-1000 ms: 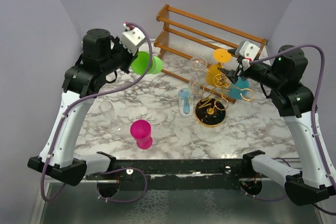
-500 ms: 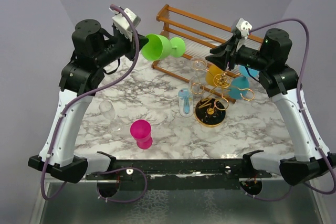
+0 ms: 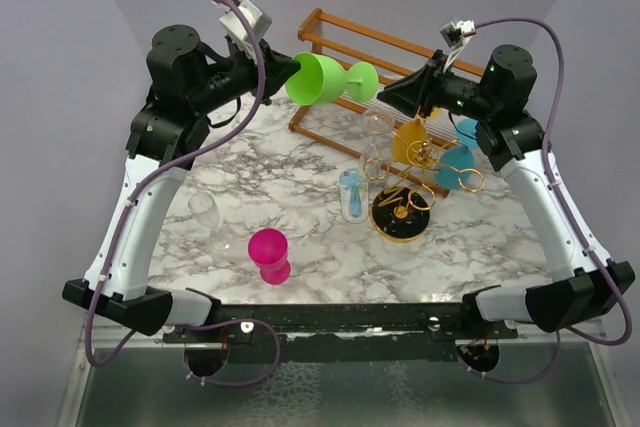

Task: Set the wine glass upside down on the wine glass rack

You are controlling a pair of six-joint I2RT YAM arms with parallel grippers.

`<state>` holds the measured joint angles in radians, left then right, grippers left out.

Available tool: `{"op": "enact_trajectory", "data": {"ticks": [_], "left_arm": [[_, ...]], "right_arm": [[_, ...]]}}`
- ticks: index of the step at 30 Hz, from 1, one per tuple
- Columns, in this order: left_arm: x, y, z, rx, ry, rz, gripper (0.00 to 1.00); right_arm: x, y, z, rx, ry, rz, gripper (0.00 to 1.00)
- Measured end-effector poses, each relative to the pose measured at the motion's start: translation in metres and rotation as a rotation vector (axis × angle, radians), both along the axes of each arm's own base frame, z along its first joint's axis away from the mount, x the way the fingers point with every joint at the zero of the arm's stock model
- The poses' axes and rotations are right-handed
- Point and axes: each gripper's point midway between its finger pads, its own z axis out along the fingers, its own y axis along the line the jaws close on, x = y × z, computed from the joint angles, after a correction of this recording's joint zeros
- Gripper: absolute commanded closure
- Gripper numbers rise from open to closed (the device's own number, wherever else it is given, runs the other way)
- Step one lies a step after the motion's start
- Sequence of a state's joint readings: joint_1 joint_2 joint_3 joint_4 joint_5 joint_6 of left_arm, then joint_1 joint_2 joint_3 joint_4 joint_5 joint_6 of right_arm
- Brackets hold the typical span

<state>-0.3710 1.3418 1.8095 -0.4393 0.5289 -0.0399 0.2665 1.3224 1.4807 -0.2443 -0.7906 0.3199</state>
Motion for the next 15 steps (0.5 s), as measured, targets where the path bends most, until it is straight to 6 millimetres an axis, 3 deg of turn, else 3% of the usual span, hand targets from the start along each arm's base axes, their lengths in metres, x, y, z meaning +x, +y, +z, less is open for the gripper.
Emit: {"op": "enact_trajectory", "data": {"ticks": [10, 15], "left_arm": [[-0.003, -0.005, 0.004, -0.02, 0.001, -0.03, 1.0], [-0.005, -0.007, 0.005, -0.025, -0.001, -0.042, 1.0]], "right_arm": [[0.014, 0.008, -0.004, 0.064, 0.093, -0.023, 0.7], [0.017, 0.007, -0.003, 0.077, 0.105, -0.04, 0.75]]}}
